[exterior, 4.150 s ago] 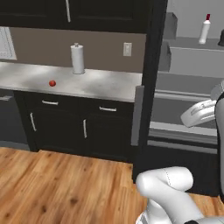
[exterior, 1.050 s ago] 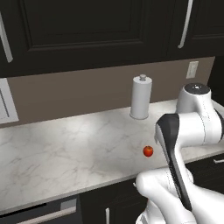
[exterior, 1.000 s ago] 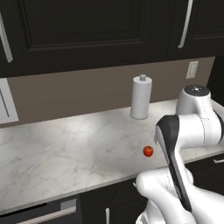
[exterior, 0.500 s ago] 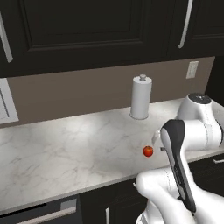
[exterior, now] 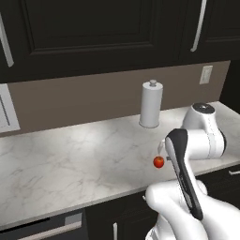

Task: Place the liquors on the top shelf of the fridge to keep them out of children's reach, and place the apple on lower shelves for easy access.

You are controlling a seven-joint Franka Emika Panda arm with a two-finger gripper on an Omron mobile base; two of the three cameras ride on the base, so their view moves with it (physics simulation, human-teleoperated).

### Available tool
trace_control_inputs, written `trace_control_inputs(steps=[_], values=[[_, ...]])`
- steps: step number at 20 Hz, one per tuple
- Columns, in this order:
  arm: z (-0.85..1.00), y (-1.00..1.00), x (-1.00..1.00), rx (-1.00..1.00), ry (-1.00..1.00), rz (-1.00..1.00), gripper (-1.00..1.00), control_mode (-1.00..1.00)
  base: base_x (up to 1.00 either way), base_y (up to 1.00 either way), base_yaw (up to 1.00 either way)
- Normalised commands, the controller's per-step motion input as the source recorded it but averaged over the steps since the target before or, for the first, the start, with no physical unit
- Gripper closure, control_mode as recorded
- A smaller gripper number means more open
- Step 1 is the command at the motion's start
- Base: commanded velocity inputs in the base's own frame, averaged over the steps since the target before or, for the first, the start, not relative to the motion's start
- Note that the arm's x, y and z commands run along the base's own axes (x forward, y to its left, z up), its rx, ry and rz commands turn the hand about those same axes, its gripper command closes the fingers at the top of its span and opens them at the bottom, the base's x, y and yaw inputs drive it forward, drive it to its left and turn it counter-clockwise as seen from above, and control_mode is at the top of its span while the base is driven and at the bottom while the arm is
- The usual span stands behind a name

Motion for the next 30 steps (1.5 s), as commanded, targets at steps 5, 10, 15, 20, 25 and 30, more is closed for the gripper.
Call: trace_control_inputs(steps=[5, 10, 15, 20, 25, 30], values=[[-0.47, 0.00, 0.35, 0.00, 0.00, 0.00, -1.00, -1.00, 0.00, 0.00, 0.00], [-0.54, -0.01, 0.32, 0.00, 0.00, 0.00, -1.00, -1.00, 0.00, 0.00, 0.00], [-0.45, -0.01, 0.33, 0.00, 0.00, 0.00, -1.00, -1.00, 0.00, 0.00, 0.00], [-0.38, 0.00, 0.32, 0.00, 0.00, 0.00, -1.00, -1.00, 0.00, 0.00, 0.00], [-0.30, -0.01, 0.32, 0.00, 0.00, 0.00, -1.00, -1.00, 0.00, 0.00, 0.00], [-0.29, 0.00, 0.24, 0.00, 0.00, 0.00, -1.00, -1.00, 0.00, 0.00, 0.00]])
